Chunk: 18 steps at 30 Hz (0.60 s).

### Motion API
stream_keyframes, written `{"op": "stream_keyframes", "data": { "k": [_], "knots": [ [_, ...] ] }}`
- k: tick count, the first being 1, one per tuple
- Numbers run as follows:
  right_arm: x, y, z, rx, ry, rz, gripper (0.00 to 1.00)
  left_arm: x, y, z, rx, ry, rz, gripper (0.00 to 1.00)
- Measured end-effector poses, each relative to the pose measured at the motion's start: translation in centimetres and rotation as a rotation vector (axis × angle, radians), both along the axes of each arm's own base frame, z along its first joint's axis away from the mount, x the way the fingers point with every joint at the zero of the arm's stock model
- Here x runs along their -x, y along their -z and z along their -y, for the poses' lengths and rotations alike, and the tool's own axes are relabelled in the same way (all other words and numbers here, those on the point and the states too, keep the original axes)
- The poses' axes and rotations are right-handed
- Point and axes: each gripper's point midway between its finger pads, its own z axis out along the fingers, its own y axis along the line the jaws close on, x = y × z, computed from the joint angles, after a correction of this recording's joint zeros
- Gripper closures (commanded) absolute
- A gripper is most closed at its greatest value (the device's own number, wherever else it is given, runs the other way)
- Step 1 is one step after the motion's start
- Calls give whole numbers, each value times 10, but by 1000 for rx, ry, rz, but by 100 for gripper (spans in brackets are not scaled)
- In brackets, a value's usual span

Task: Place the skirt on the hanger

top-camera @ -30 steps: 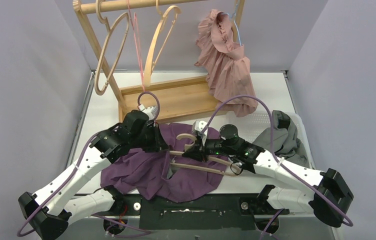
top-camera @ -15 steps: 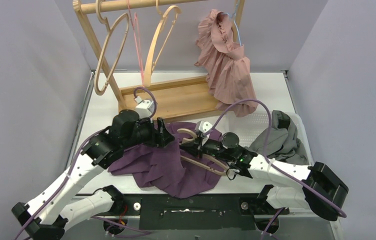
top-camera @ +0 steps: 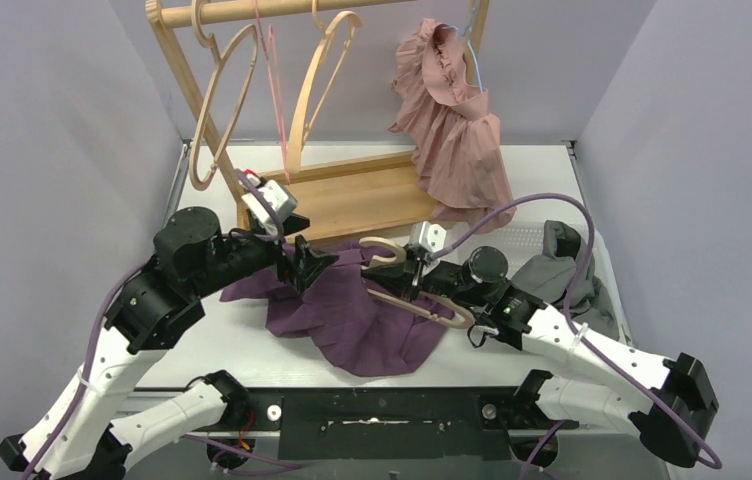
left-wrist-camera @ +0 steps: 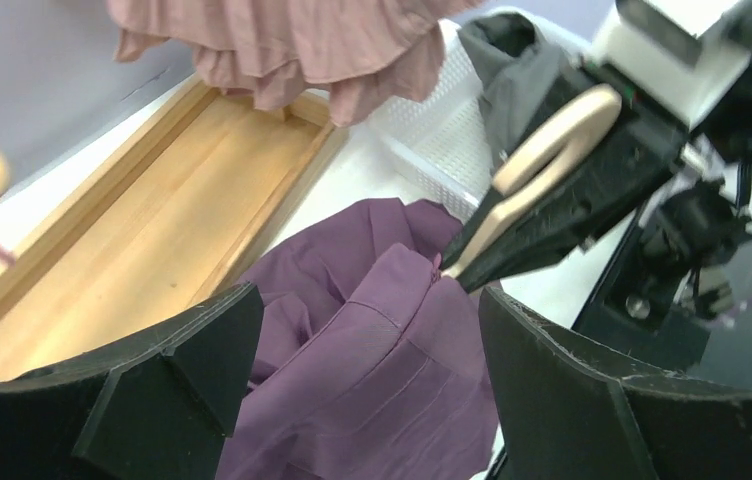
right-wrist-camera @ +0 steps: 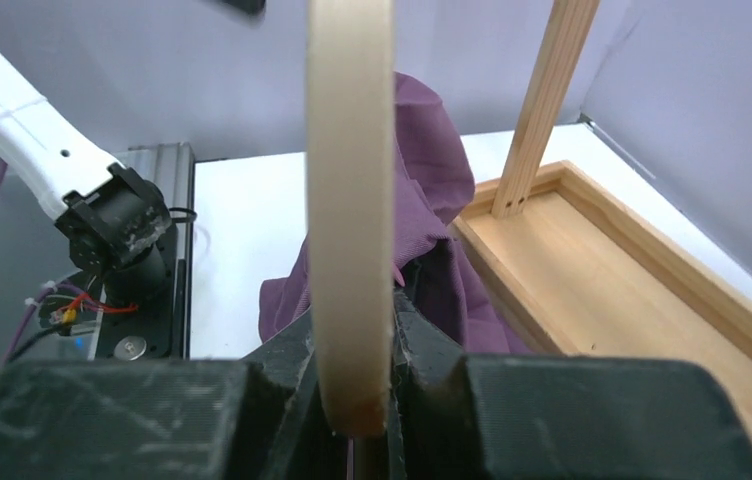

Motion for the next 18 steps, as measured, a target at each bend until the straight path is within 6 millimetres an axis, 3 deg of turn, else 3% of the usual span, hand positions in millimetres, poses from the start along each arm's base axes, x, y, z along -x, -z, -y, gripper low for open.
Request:
{"op": "stream_keyframes", "data": {
  "k": [7, 13, 18],
  "knots": [
    [7, -34, 6, 24, -72, 34, 100, 6, 25, 24, -163, 235, 84, 30],
    [19, -45, 8, 80, -142, 53, 100, 10, 56, 29, -298, 360, 70, 52],
    [24, -49, 12, 116, -175, 61, 100, 12, 65, 25, -359, 400, 92, 70]
  ]
}}
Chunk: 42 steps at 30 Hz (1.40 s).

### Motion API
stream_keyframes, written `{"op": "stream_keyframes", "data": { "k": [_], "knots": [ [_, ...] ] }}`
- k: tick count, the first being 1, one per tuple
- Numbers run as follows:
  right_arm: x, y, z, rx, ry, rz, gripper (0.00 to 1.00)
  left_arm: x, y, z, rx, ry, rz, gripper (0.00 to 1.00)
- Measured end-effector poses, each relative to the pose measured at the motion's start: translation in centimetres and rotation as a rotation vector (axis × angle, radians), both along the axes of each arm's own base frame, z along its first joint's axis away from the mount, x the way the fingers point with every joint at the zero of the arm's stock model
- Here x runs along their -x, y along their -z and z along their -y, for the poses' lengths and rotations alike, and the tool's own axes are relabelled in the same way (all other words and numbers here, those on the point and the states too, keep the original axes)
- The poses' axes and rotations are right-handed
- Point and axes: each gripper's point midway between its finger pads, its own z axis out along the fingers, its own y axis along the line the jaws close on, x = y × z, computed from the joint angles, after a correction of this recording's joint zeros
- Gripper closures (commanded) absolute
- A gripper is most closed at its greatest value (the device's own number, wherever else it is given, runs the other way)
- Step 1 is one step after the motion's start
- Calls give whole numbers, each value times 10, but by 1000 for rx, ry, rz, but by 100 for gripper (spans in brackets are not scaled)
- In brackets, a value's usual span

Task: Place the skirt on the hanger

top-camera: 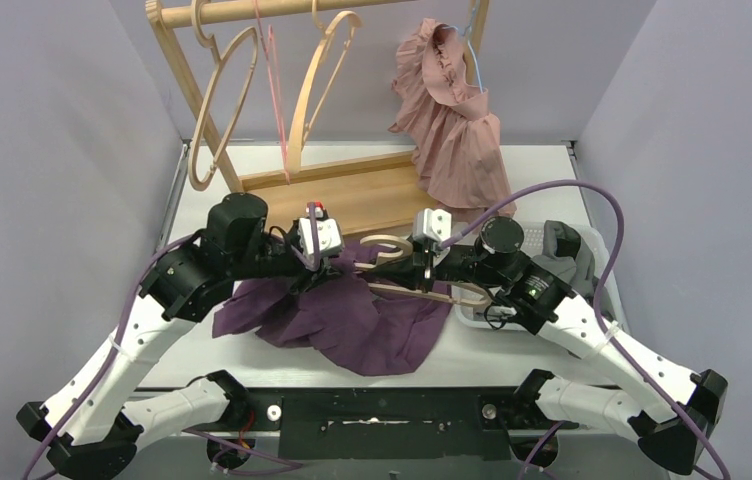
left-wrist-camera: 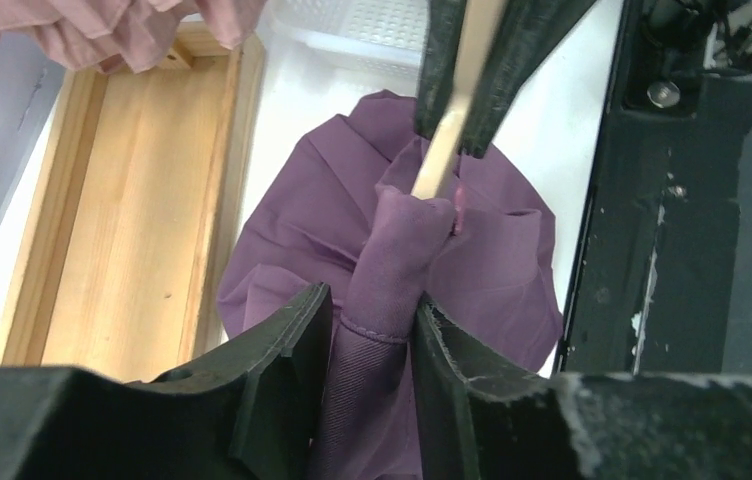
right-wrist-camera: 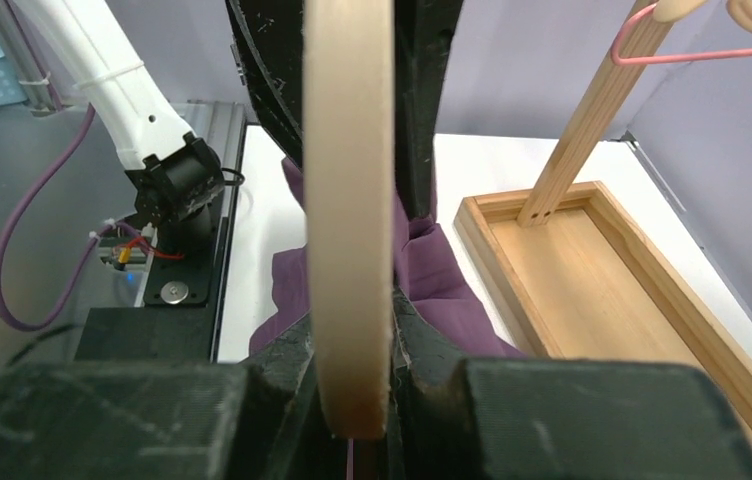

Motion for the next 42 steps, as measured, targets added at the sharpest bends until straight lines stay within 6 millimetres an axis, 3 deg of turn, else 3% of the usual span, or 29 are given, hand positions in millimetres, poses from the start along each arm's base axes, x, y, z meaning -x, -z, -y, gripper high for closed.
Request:
{"op": "stream_keyframes", "data": {
  "k": [5, 8, 14, 15, 17, 18, 19, 23, 25, 30, 35, 42],
  "knots": [
    [3, 2, 1, 11, -21, 1, 100, 7, 5, 3, -25, 65, -10, 54],
    [6, 2, 0, 11, -38, 0, 100, 8, 6, 6, -24, 89, -20, 53],
    [10, 0, -1, 3, -58, -1, 100, 14, 6, 12, -9, 146, -27, 71],
    [10, 0, -1, 2, -58, -2, 100, 15, 7, 14, -11, 157, -33, 77],
    [9, 0, -1, 3, -56, -6, 100, 16, 11, 17, -15, 181, -47, 100],
    [8, 1, -1, 5, -51, -9, 98, 17, 13, 18, -19, 193, -53, 100],
    [6, 2, 0, 8, -45, -13, 92, 19, 15, 18, -25, 210, -57, 100],
    [4, 2, 0, 4, -27, -39, 39, 19, 19, 18, -40, 224, -50, 100],
    [2, -5, 2, -17, 3, -37, 32, 15, 21, 15, -54, 205, -36, 100],
    [-3, -31, 26, -84, 146, -21, 26, -3, 26, -5, -95, 68, 77, 100],
    [-7, -45, 64, -163, 342, -91, 24, -19, -7, -28, -88, -63, 249, 100],
    [-28, -17, 99, -236, 626, -391, 24, -31, -76, -36, -24, -132, 428, 100]
  ]
}}
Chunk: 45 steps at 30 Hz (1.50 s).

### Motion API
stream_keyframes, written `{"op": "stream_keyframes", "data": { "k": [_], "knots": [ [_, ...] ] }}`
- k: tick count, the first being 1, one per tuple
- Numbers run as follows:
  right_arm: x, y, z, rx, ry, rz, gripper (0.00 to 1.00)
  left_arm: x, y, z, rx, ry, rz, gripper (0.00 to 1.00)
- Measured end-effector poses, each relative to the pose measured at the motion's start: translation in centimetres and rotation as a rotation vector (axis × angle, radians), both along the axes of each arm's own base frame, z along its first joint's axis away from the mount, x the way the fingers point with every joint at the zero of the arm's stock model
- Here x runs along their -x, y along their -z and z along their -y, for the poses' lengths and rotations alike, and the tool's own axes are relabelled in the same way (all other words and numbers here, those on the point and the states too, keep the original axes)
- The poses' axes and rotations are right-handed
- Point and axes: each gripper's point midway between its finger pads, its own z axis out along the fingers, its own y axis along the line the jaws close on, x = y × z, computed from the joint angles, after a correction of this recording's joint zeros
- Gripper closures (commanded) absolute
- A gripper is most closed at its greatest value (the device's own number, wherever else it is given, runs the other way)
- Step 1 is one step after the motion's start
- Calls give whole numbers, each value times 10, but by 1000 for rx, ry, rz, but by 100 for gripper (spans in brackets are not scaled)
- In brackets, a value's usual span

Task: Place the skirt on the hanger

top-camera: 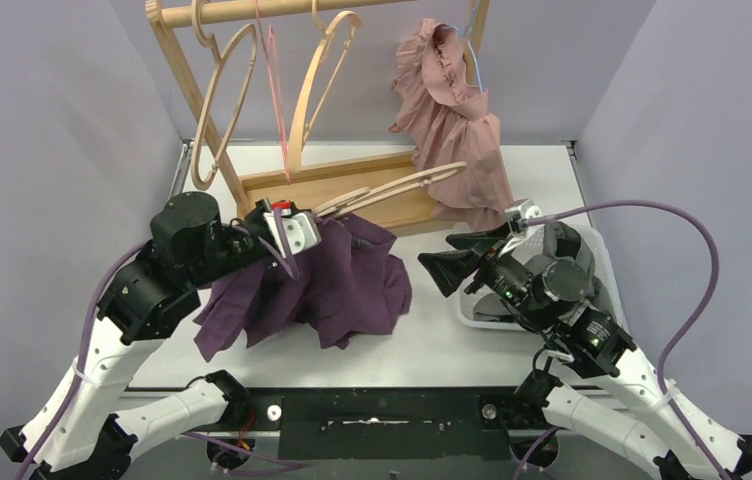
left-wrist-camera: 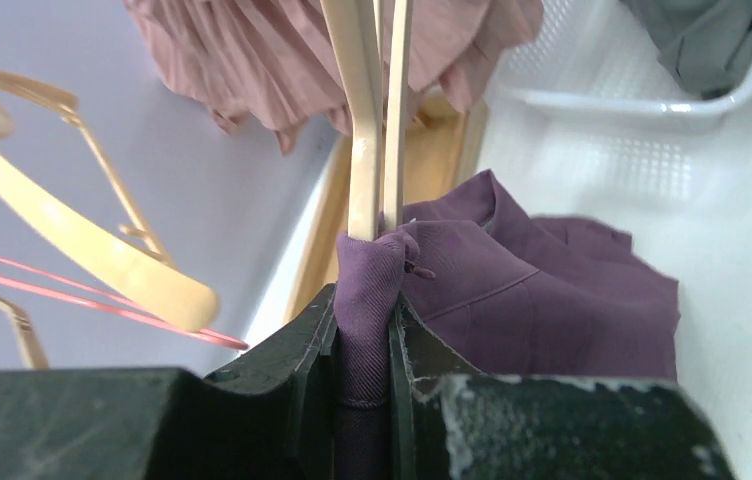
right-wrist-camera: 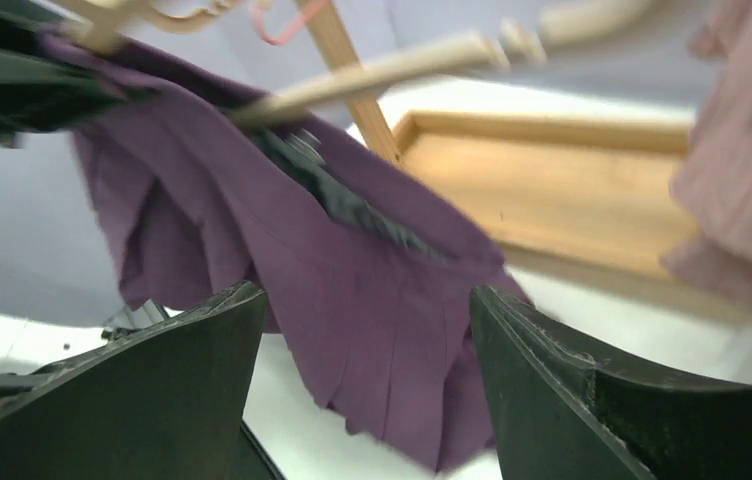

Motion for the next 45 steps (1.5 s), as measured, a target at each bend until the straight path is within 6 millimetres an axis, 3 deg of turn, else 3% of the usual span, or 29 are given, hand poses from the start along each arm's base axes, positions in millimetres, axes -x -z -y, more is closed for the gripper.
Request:
{"op": "stream_keyframes", "data": {
  "k": [4, 7, 13, 18, 21, 25, 35, 38, 42, 45],
  "knots": [
    [-15, 43, 3, -54, 122, -223, 23, 1, -25, 1, 46, 10, 60, 100],
    [-30, 71, 1, -97, 231, -384, 21, 3, -27, 4, 57, 27, 64, 100],
    [-63, 105, -19, -165, 395, -611, 20, 6, -27, 7, 71, 45, 48, 100],
    [-85, 110, -34, -259, 484, -725, 24, 9, -28, 6, 87, 45, 39, 100],
    [-90, 123, -40, -279, 515, -781, 27, 12, -29, 4, 93, 44, 42, 100],
    [-92, 139, -47, -272, 529, -834, 29, 12, -29, 2, 96, 39, 48, 100],
    [-91, 156, -51, -277, 514, -926, 49, 11, -23, -1, 90, 23, 47, 100],
    [-90, 167, -48, -259, 518, -951, 47, 12, -23, -2, 92, 21, 50, 100],
    [-89, 170, -48, -251, 508, -966, 28, 15, -24, -5, 97, 19, 56, 100],
    [-89, 167, -51, -245, 480, -956, 23, 17, -25, -6, 101, 19, 61, 100]
  ]
}}
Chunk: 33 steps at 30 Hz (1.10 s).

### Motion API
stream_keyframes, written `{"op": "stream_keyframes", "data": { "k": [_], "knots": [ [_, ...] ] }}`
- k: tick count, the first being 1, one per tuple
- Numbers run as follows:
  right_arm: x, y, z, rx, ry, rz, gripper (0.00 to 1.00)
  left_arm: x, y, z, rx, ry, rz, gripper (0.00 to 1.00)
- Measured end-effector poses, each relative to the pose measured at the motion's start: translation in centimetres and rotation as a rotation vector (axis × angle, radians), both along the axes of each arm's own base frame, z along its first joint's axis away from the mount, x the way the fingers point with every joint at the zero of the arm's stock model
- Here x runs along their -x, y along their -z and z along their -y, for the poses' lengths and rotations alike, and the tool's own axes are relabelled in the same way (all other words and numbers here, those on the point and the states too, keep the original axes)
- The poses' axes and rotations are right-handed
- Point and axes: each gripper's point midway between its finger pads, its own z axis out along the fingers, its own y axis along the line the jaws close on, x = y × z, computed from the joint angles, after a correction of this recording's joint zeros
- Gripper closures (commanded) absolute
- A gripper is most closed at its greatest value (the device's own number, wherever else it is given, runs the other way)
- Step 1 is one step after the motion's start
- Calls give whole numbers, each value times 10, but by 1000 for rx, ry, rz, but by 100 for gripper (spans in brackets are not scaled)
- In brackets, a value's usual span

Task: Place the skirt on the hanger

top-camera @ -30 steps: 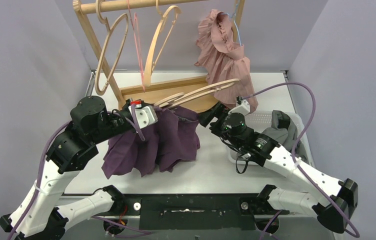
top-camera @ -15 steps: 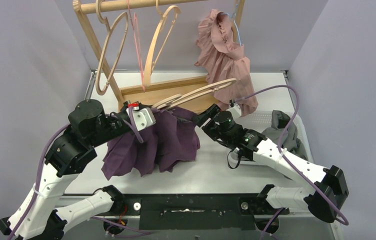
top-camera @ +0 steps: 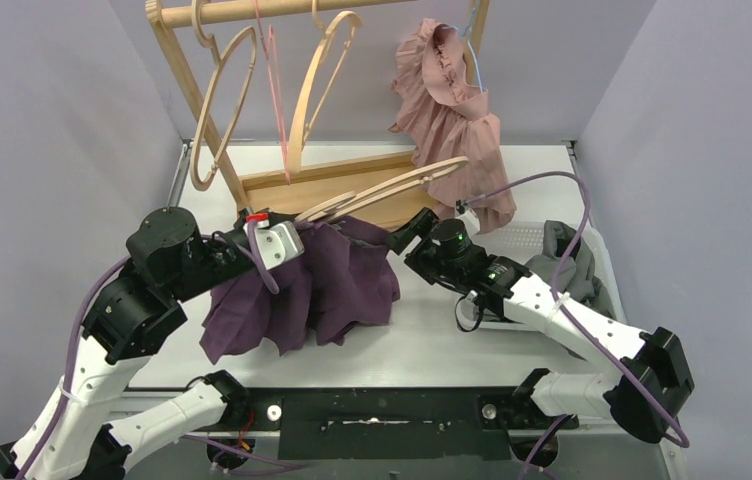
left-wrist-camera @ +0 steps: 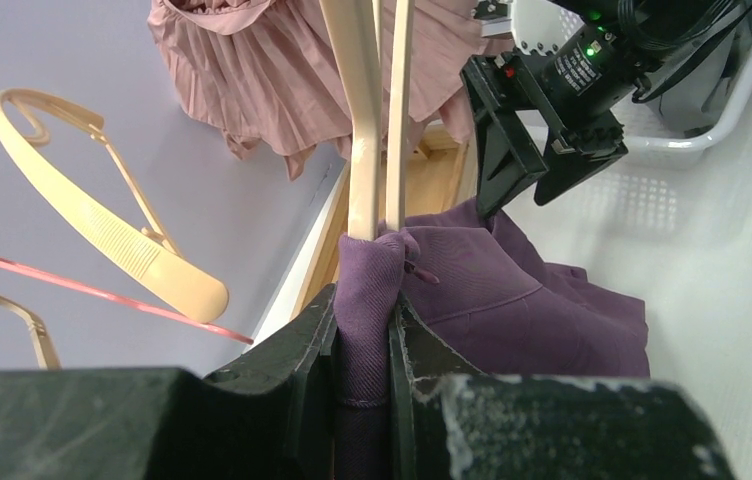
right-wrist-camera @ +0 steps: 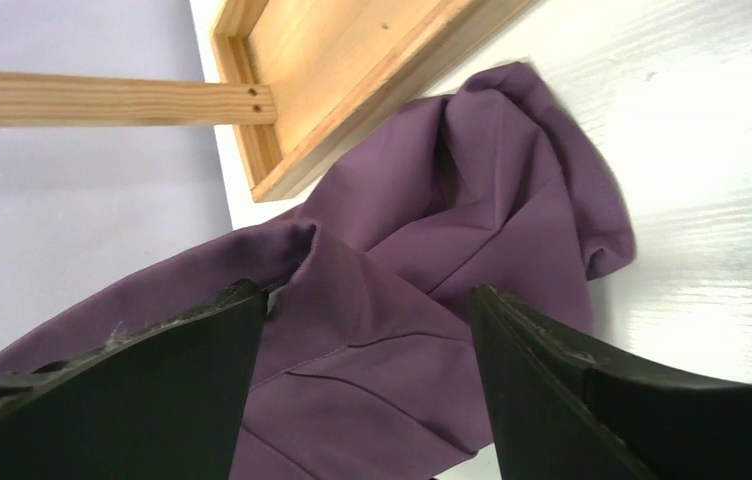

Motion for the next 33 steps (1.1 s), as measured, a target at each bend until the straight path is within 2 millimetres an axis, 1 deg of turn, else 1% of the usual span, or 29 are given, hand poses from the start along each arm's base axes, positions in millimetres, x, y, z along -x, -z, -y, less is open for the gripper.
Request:
{"op": "stream_keyframes", "data": {
  "k": [3, 4, 7, 11, 14, 16, 17, 18, 20, 23, 26, 29, 33],
  "knots": [
    [-2, -7, -7, -11, -34, 20, 24, 1, -1, -1, 2, 0, 3, 100],
    [-3, -9, -10, -13, -45, 22, 25, 1, -1, -1, 2, 0, 3, 100],
    [-7, -9, -20, -13, -69, 15, 37, 1, 0, -1, 1, 0, 1, 100],
    [-4, 8, -21, 20, -86, -30, 54, 0, 3, -1, -2, -4, -2, 100],
    [2, 17, -13, 66, -87, -55, 68, 0, 4, -4, -5, -16, -3, 100],
    [6, 18, -3, 93, -82, -49, 82, 1, 7, -7, -5, -29, -4, 100],
    [9, 19, 4, 110, -78, -45, 89, 2, 8, -9, -4, -35, -4, 100],
    [12, 20, 13, 127, -75, -38, 95, 3, 9, -11, -2, -40, -5, 100],
    [17, 17, 31, 148, -64, -21, 100, 8, 15, -16, 1, -49, -24, 100],
    [18, 0, 56, 158, -40, 40, 100, 15, 25, -21, 0, -51, -64, 100],
    [17, -21, 73, 172, -30, 117, 100, 24, 32, -24, 9, -45, -106, 100],
    [15, -42, 84, 201, -37, 186, 100, 34, 38, -23, 16, -21, -153, 100],
    [12, -76, 94, 239, -58, 293, 100, 45, 50, -22, 7, 3, -228, 100]
  ]
}}
